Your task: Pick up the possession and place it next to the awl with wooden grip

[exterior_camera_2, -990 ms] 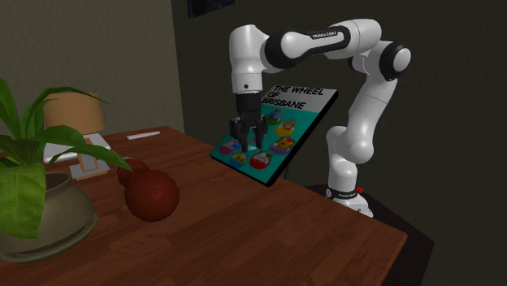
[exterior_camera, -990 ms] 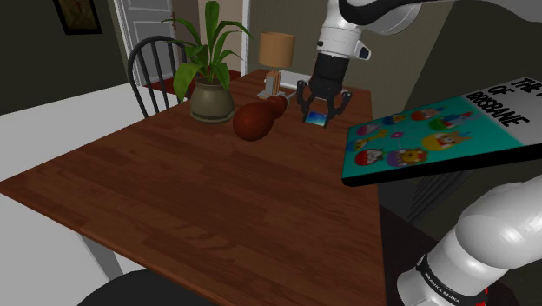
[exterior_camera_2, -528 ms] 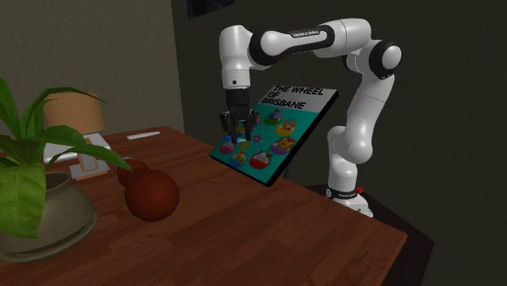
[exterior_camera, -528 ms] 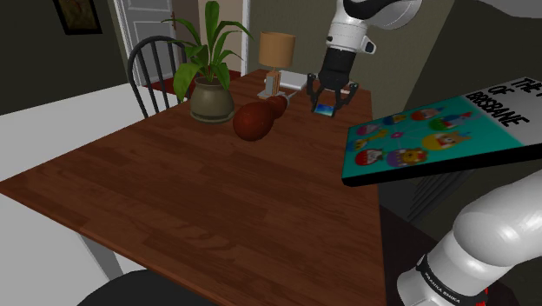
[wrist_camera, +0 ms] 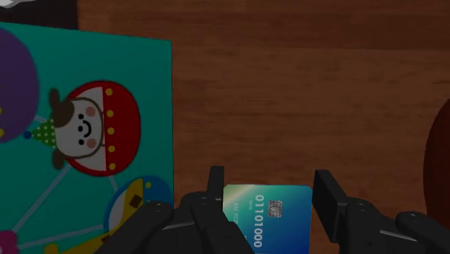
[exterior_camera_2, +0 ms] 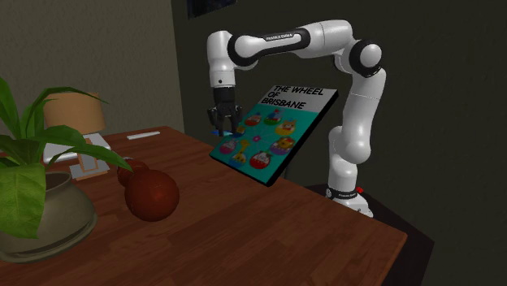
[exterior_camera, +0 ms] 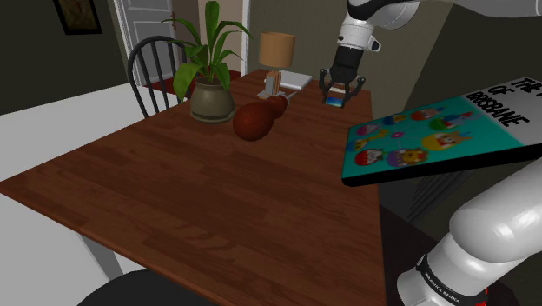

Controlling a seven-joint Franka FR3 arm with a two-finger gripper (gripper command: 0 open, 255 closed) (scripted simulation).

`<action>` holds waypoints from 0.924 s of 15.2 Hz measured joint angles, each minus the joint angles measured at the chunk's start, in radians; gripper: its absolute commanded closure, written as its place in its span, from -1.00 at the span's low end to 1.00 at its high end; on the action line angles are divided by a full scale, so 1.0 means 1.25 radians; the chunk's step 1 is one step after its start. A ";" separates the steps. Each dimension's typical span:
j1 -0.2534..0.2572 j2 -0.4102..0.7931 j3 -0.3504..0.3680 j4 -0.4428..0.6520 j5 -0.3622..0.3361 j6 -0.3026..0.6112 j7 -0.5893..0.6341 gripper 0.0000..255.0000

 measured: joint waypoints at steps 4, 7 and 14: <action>-0.029 0.082 -0.036 0.090 -0.017 -0.016 -0.059 1.00; -0.053 0.147 -0.064 0.174 -0.026 -0.041 -0.107 1.00; -0.062 0.175 -0.073 0.140 -0.028 0.017 -0.132 1.00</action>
